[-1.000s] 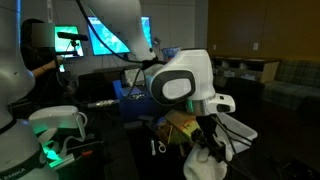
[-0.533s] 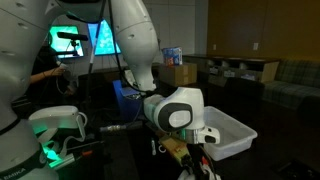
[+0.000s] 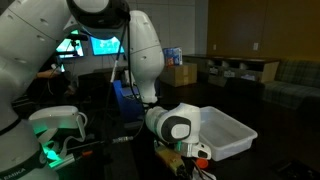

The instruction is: Wipe the counter with the cloth

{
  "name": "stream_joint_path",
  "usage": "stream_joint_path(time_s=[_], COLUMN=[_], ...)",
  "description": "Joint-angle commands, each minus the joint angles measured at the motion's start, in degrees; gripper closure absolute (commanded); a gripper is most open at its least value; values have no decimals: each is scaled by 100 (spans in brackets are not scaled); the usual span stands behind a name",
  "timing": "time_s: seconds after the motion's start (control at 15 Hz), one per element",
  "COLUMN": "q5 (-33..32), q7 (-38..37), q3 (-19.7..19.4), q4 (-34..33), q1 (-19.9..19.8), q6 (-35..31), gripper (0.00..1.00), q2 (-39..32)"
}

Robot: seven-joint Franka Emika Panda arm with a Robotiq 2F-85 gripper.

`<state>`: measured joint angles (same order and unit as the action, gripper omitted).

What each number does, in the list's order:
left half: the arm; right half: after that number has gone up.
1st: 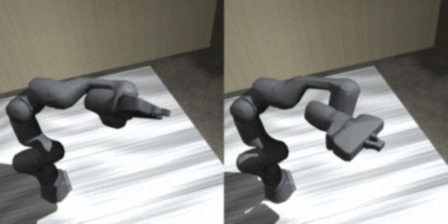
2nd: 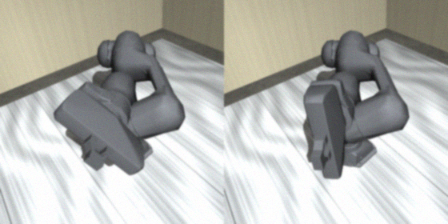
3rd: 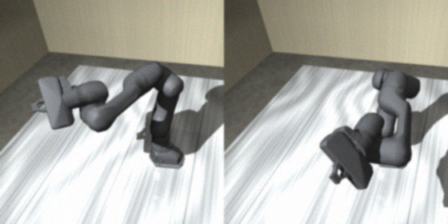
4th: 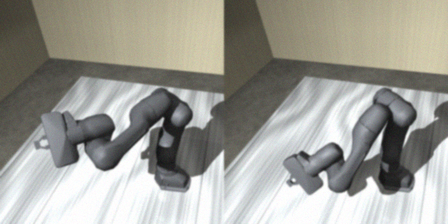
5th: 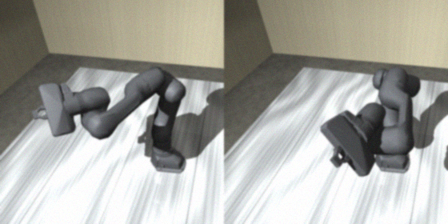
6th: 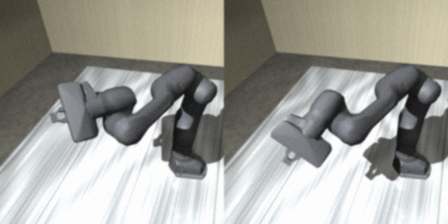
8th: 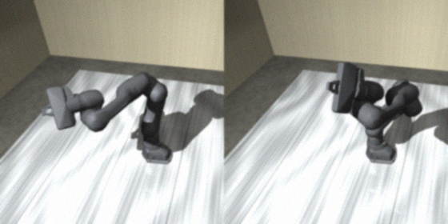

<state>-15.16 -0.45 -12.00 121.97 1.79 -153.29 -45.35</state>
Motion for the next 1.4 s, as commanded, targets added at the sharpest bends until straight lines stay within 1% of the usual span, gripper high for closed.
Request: stream_joint_path(time_s=[0.0, 0.2, 0.4, 0.6, 0.67, 0.93, 1.13, 1.2, 1.27, 1.33], q5=[87, 112, 240, 364, 440, 704, 926, 1042, 1114, 1260], q7=[615, 975, 1414, 1650, 1707, 1827, 1773, 1722, 1645, 1653], q3=[431, 766, 1277, 1759, 1974, 2529, 2745, 2807, 2820, 2912], q4=[34, 212, 445, 590, 538, 336, 91, -95, -140, -246], q1=[-356, -492, -628, -589, -549, -375, -210, -157, -89, -100], q6=[496, 662, 739, 681, 721, 773, 773, 769, 678, 669], gripper=[98, 98, 98, 98, 98, 98, 98, 98, 98, 98], q2=[-59, -14, 108, 162, 112, -55, -191, -299, -303, -360])
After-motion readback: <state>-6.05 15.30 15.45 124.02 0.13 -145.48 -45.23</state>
